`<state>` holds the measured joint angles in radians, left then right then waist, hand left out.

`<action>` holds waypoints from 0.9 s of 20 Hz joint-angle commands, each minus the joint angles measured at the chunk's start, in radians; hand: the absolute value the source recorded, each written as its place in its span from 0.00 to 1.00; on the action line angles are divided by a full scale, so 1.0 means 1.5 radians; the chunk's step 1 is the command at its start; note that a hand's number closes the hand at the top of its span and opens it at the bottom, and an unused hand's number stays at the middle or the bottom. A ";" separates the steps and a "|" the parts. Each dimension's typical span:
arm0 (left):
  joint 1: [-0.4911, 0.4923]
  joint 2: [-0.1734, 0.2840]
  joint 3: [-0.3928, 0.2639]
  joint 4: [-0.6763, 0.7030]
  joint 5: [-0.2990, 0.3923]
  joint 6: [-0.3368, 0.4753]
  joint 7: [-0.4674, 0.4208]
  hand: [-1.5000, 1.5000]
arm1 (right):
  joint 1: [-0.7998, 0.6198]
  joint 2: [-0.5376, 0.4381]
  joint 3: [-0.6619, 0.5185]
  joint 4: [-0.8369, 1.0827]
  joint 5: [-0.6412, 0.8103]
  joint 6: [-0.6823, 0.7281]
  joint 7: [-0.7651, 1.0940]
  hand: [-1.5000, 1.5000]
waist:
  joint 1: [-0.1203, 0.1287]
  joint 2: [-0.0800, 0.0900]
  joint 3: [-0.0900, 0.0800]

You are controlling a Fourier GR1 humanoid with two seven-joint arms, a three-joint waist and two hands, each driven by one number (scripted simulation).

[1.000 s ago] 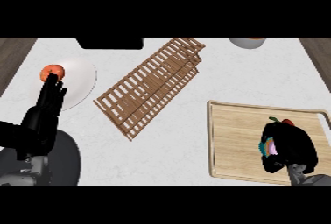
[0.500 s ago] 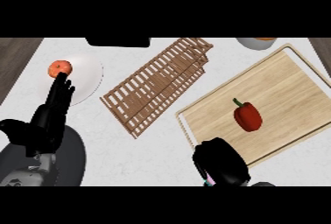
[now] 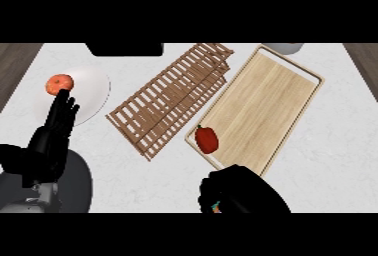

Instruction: Pick the cupcake from the tray and place it in the tiered shelf

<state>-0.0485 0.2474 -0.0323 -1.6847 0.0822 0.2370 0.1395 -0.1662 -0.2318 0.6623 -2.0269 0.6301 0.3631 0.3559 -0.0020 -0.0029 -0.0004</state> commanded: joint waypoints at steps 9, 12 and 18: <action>-0.013 -0.017 0.009 0.007 -0.028 0.004 -0.003 0.50 | -0.156 0.077 -0.243 -0.139 -0.112 0.104 0.218 1.00 | 0.001 0.002 0.000; -0.024 -0.028 -0.009 -0.021 -0.032 0.006 0.041 0.50 | -0.266 0.114 -0.275 -0.040 -0.102 0.087 0.236 1.00 | 0.005 0.002 0.000; 0.000 -0.023 0.018 -0.020 -0.035 -0.013 0.012 0.50 | -0.308 0.129 -0.312 0.074 -0.070 0.040 0.163 1.00 | 0.007 0.002 0.000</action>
<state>-0.0714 0.2221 0.0030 -1.6701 0.0576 0.2090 0.1394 -0.5478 -0.0749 0.2138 -2.0188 0.4936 0.4529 0.6077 0.0049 0.0002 -0.0002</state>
